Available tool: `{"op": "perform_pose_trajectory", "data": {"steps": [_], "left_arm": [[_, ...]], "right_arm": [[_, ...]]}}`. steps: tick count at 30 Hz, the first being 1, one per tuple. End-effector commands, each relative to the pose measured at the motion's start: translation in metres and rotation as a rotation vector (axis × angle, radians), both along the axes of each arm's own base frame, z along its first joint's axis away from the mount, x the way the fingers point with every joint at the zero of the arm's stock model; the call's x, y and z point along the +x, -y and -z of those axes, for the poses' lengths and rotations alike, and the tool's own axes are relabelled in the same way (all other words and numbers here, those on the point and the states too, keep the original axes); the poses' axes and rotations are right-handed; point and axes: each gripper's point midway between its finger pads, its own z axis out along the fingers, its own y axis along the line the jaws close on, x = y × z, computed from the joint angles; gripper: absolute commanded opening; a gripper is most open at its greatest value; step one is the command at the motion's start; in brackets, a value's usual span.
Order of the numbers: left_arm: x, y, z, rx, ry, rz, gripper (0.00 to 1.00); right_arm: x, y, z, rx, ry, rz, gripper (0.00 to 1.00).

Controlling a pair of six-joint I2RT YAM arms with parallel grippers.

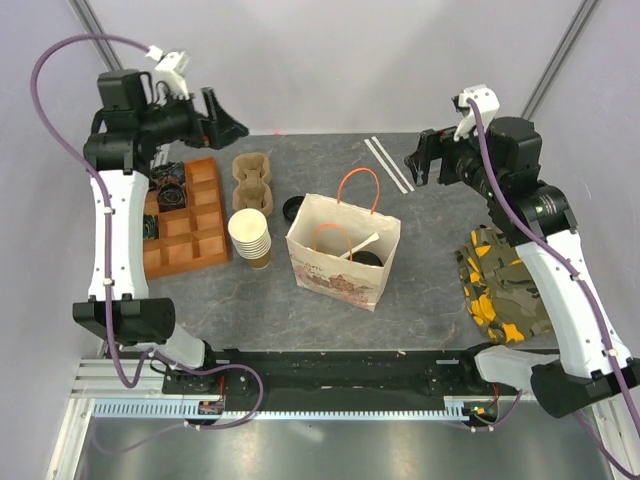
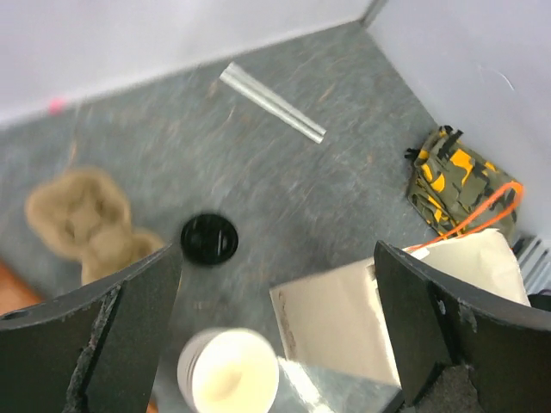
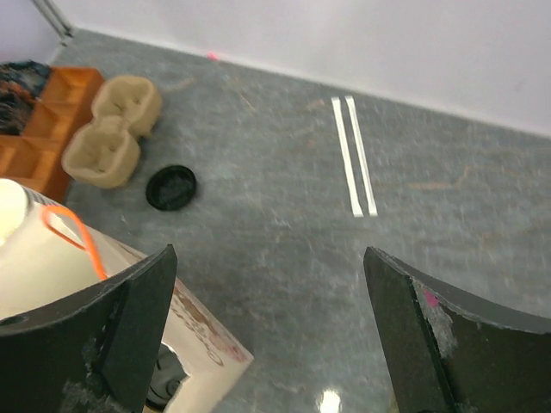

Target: Pack the takeout coffee

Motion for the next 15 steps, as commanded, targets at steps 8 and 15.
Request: {"op": "perform_pose_trajectory", "data": {"steps": [8, 15], "left_arm": [[-0.037, -0.046, 0.117, 0.082, -0.334, -0.066, 1.00], [-0.059, -0.056, 0.167, 0.152, -0.397, -0.103, 1.00]], "right_arm": [[-0.031, 0.060, 0.102, -0.039, -0.217, 0.190, 0.98], [-0.046, 0.080, 0.141, -0.021, -0.297, 0.251, 0.98]]}}
